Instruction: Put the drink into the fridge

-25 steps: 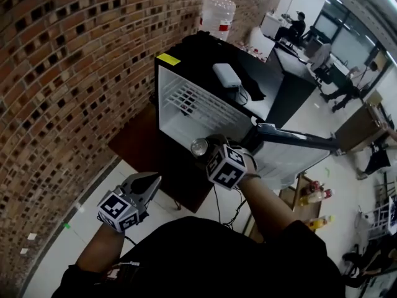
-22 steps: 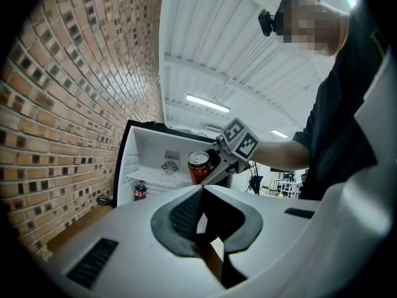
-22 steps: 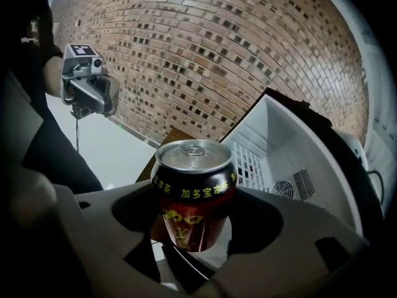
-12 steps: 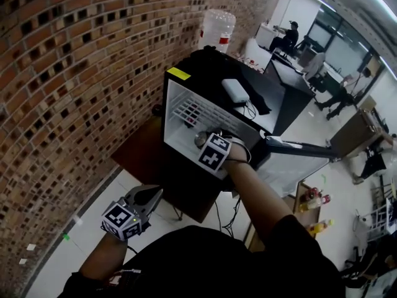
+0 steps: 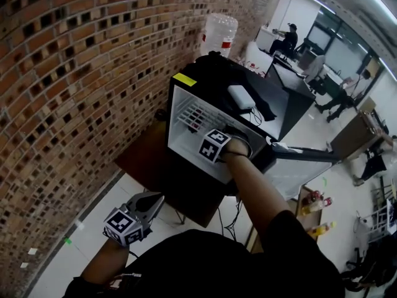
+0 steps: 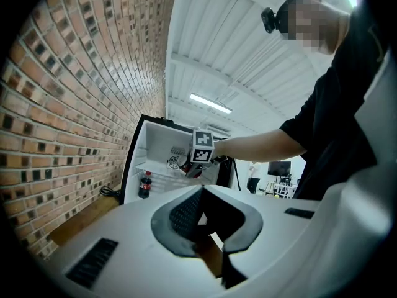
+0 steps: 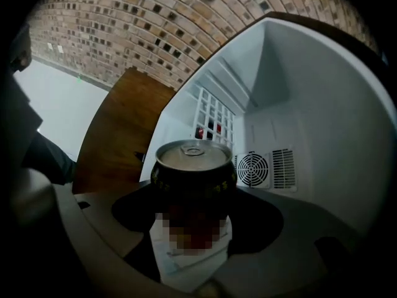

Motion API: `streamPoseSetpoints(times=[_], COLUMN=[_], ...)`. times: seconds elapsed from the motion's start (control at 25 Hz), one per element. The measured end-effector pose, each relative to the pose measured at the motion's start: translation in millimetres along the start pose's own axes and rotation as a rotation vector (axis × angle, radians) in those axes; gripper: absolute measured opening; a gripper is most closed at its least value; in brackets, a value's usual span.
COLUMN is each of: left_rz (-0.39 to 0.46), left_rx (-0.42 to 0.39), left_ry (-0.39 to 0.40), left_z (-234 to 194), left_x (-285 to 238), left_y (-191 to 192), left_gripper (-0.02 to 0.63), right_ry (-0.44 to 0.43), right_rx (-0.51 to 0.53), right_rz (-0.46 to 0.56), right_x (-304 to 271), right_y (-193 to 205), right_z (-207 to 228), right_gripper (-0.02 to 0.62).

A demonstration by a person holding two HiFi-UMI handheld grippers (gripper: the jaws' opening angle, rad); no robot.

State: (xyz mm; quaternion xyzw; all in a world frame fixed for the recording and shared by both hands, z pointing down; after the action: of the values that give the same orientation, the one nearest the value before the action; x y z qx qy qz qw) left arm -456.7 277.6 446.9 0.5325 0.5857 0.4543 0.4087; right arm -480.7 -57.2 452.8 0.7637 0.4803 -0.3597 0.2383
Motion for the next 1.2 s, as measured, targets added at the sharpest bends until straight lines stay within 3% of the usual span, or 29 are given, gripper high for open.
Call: streamPoseSetpoints(times=[0.64, 0.76, 0.96, 1.04, 1.2], left_rz=[-0.003, -0.004, -0.011, -0.011, -0.009], left_rx=[0.014, 0.016, 0.018, 0.019, 0.018], left_ry=[-0.017, -0.017, -0.011, -0.006, 0.002], left_z=[-15.1, -17.1, -19.4, -19.0, -19.7], left_x=[8.5, 7.9, 6.2, 4.1, 1.2], left_y=[-0.4, 1.1, 1.7, 0.7, 0.3], left_gripper=[0.0, 0.0, 0.0, 0.0, 0.0], right_ry=[0.047, 0.073, 0.157, 0.197, 0.275], right_rx=[0.021, 0.017, 0.026, 0.036, 0.065], right_rz=[-0.073, -0.06, -0.048, -0.035, 0.025], right_x=[-28.3, -30.7, -27.1, -25.6, -17.9], right_y=[-4.3, -4.1, -6.7, -7.6, -12.1], right_z=[10.5, 17.0, 31.6, 33.3, 30.4], right_gripper=[0.348, 0.305, 0.298, 0.339, 0.339])
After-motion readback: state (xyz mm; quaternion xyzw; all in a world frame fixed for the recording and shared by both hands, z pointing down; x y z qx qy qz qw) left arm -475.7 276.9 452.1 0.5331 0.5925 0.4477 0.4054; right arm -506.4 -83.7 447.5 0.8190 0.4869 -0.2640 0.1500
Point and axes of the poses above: the fingertips, and each gripper's own axes: x backward along the fingers, z to its right, y out of its underside, the point moved 5 cm from there along x, backward along the fingers, and after that the axes turned 1 degree about z, right-handed, at the moved point
